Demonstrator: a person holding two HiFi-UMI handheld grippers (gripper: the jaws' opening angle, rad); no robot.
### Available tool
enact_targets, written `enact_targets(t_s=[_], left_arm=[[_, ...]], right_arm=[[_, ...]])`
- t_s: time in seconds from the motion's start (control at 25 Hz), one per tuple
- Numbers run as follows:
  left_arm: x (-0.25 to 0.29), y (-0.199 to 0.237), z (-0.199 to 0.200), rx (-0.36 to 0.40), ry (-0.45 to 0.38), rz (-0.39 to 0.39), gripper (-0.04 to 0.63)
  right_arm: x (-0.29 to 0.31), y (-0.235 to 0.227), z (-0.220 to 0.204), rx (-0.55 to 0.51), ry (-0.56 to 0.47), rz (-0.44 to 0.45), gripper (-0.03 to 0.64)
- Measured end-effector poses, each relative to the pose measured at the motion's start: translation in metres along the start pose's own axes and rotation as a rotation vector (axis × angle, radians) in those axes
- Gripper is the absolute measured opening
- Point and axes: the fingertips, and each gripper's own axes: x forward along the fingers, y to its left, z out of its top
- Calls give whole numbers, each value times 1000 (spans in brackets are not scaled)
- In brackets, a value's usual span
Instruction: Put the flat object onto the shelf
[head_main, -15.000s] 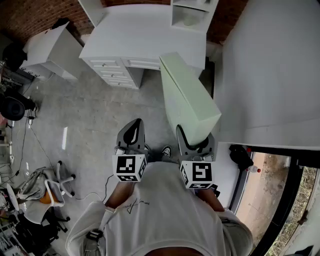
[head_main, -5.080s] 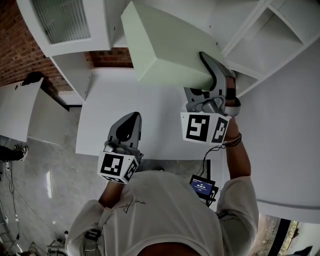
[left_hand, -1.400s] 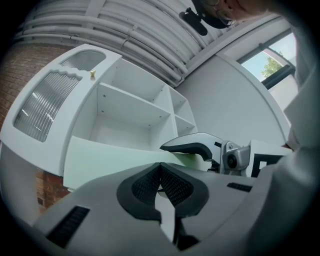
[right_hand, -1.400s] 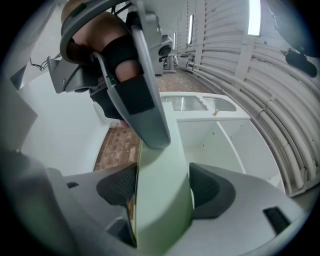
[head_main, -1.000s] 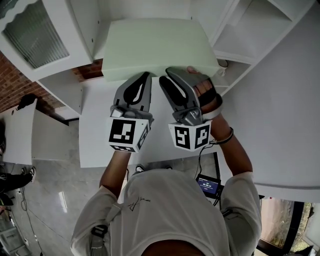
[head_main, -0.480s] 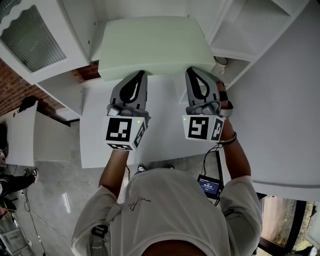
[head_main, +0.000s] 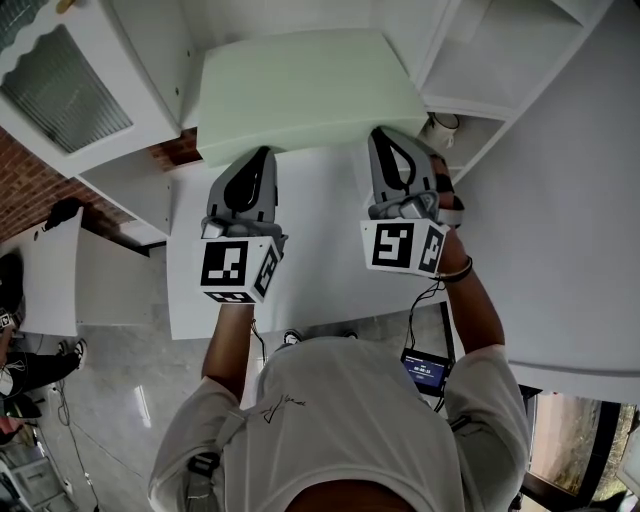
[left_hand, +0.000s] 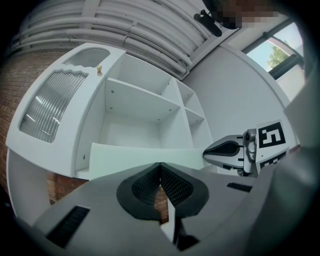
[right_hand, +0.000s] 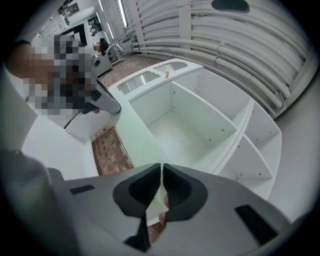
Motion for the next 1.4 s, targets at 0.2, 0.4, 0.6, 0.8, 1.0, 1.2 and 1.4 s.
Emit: enact_targets(t_s=[0.2,0.4,0.6,0.8,1.0,1.2,1.4], left_arm=[[4,12,-1,-2,1,24,13],[4,22,-3,-5,3,39,14],[9,33,-4,-1,4,54,14],[10,45,-5,-11,2,70,13],[17,54,-7,-2,8,77,12],[24,59,-11,-23,10,89,14],[32,63,-14,-21,15,95,13]], right_arm=[[7,0,2,0,1,1,40],[12,1,2,11,11,-3,40],[19,2,4,22,14,-10,40],[25,3,4,43,24,-13,38],[33,3,4,50,29,-18,37],[42,4,0,65,31,-24,37],[52,5,-6,89,51,-25,37]])
